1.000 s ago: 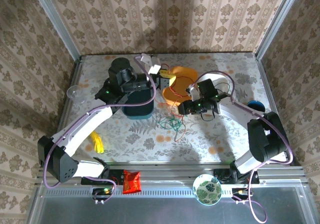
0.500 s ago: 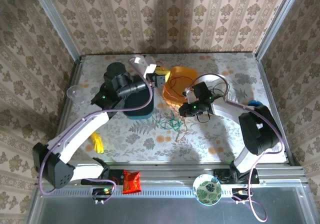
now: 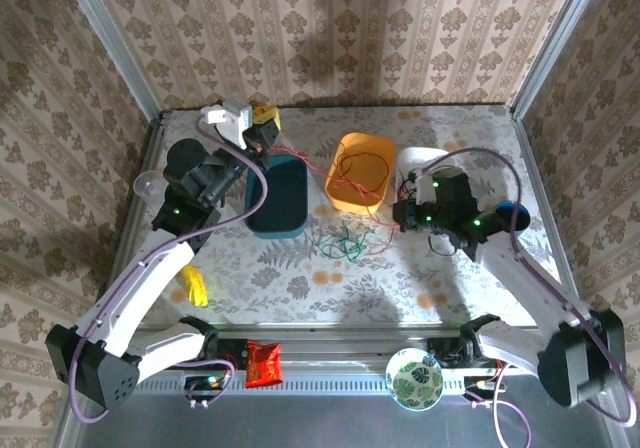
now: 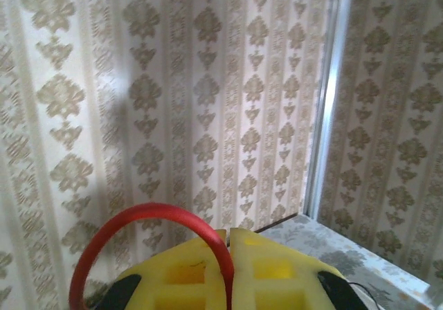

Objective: Untangle the cables

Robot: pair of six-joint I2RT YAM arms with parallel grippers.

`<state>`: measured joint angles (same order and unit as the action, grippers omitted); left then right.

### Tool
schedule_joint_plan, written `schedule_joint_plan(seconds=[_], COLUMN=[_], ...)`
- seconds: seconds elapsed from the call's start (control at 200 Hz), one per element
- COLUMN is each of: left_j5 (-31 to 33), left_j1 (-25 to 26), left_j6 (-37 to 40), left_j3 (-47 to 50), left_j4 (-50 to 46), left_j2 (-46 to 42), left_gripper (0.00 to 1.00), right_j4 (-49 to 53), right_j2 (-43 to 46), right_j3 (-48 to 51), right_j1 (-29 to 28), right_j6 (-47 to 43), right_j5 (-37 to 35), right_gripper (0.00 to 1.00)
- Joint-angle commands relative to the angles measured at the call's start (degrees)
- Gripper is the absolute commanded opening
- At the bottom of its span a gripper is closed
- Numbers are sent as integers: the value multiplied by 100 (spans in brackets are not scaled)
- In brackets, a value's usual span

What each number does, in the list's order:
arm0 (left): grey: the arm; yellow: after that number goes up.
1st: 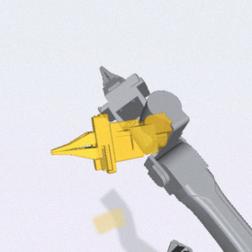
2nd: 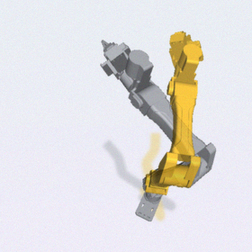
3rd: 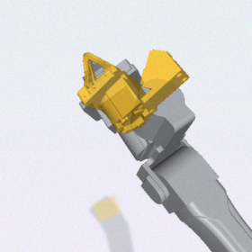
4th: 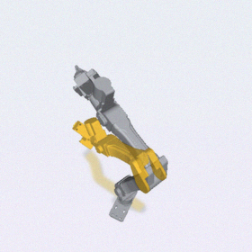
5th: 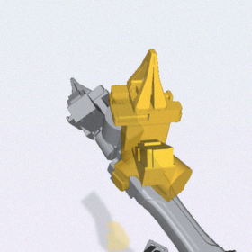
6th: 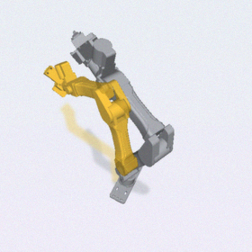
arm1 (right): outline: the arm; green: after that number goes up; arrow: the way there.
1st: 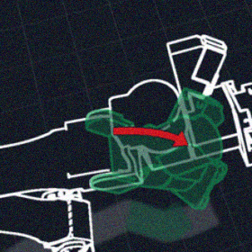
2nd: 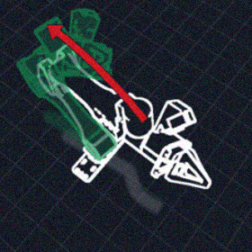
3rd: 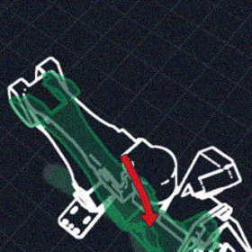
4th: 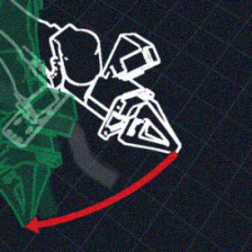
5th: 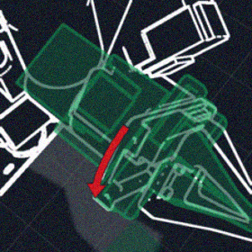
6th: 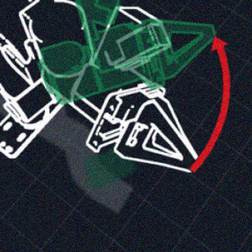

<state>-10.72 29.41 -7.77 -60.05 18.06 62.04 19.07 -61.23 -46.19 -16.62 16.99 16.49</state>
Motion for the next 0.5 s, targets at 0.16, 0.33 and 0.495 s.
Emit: schedule_joint_plan(seconds=[0.16,0.33,0.495], left_j5=[437,958,885], left_j1=[-147,-148,86], left_j6=[-418,-463,-287], left_j3=[252,456,547], left_j4=[147,30,-141], left_j2=[118,104,176], left_gripper=[0,0,0], right_j4=[333,554,482], right_j2=[742,687,294], right_j3=[-1190,-1867,-2160], right_j1=[436,513,569], right_j6=[-201,-520,-427], right_j5=[-593,-1058,-595], right_gripper=[0,0,0])
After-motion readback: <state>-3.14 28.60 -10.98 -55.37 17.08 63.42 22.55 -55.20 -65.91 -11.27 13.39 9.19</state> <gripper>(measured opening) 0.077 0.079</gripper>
